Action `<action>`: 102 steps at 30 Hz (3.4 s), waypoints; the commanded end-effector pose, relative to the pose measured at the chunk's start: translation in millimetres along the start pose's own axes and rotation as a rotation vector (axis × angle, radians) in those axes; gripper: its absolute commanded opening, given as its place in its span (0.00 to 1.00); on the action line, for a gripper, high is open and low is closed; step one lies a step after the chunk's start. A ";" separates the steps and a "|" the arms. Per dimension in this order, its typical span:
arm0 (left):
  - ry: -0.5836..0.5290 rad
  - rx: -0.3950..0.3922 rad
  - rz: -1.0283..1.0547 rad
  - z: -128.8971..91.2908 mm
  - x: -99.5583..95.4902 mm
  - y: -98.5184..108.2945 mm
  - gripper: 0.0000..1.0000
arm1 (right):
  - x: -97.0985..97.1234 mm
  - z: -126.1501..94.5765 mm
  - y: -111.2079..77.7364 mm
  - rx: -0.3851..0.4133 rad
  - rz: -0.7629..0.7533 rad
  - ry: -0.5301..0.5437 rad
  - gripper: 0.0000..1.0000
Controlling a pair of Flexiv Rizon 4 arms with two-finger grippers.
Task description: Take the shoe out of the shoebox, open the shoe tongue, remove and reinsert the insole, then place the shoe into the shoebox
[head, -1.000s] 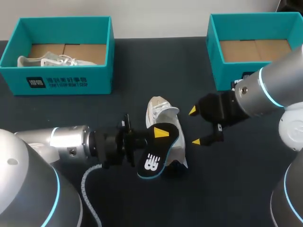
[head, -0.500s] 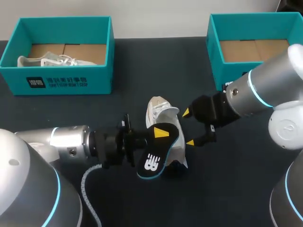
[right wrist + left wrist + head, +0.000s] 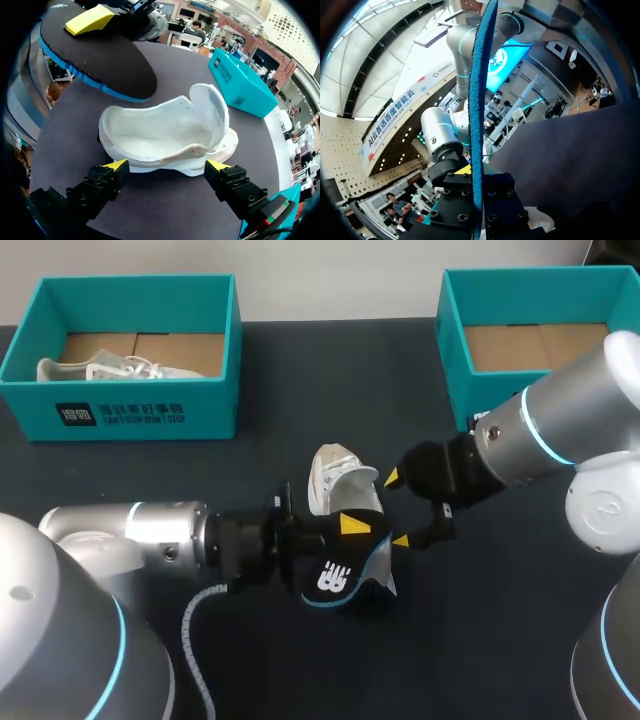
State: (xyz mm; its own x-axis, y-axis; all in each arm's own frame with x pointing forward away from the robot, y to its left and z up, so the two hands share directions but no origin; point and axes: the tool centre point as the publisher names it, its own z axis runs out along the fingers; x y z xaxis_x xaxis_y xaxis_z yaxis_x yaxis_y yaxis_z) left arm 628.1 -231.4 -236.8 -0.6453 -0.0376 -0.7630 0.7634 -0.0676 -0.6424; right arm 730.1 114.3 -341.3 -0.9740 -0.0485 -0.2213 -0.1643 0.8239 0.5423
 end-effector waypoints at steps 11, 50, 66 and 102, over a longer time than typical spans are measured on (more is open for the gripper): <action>0.033 0.040 -0.061 11.7 19.5 39.9 0.00 | 1.2 1.3 0.7 0.002 0.000 -0.003 1.00; 0.092 -0.116 -0.049 3.9 26.7 90.9 0.00 | 1.2 1.3 0.7 0.002 0.000 -0.003 1.00; 0.097 -0.168 -0.025 -2.8 25.9 117.3 0.00 | 1.2 1.3 0.7 0.002 0.000 -0.003 1.00; 0.099 -0.171 -0.050 -7.1 18.3 89.6 0.33 | 1.2 1.3 0.7 0.002 0.000 -0.003 1.00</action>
State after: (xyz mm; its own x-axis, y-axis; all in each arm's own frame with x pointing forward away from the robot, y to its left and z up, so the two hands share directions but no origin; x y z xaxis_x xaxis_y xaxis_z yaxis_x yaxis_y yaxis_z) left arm 692.3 -237.4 -314.9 -0.6797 0.0589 -0.7311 0.7328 0.0962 -0.6736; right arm 730.0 114.6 -341.7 -0.9739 -0.0484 -0.2218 -0.1644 0.8242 0.5419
